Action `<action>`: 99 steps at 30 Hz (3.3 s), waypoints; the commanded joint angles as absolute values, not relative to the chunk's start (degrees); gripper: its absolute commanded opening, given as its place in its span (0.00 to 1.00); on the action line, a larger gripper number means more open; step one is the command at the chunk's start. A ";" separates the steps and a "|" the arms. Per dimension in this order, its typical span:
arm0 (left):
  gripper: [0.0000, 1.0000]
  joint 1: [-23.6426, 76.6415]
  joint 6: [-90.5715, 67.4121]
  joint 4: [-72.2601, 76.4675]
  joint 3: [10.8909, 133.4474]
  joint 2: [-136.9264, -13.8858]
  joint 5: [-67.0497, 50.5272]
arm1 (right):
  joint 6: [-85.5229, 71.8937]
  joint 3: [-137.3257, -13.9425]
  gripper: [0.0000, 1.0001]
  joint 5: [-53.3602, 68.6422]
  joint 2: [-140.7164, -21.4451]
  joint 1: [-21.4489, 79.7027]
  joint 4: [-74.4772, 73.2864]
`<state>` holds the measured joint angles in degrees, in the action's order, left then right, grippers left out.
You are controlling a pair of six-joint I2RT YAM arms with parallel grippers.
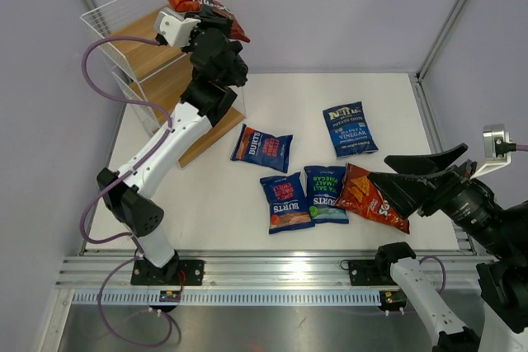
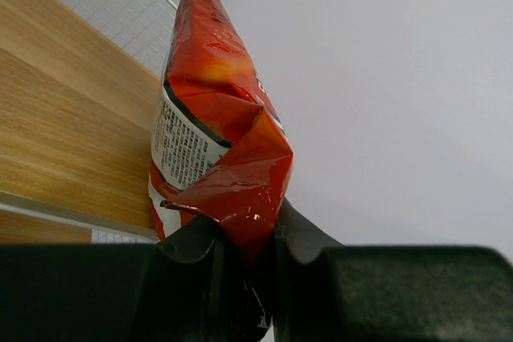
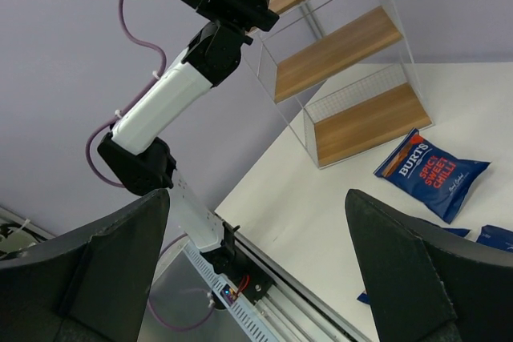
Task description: Place and organize the chips bags onto the shelf
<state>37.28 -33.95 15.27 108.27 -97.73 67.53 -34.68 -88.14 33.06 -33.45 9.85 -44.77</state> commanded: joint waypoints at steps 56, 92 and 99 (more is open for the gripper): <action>0.99 29.53 -45.80 3.17 117.50 -102.56 67.41 | -40.69 -85.17 0.99 33.75 -33.14 13.18 -34.81; 0.99 40.16 -41.65 -14.84 67.62 -55.57 15.12 | -35.77 -52.03 0.99 3.11 -55.46 12.92 -29.43; 0.99 48.41 -40.44 -29.60 58.97 -49.57 8.70 | -39.80 -46.59 0.99 1.80 -59.50 -3.20 -28.65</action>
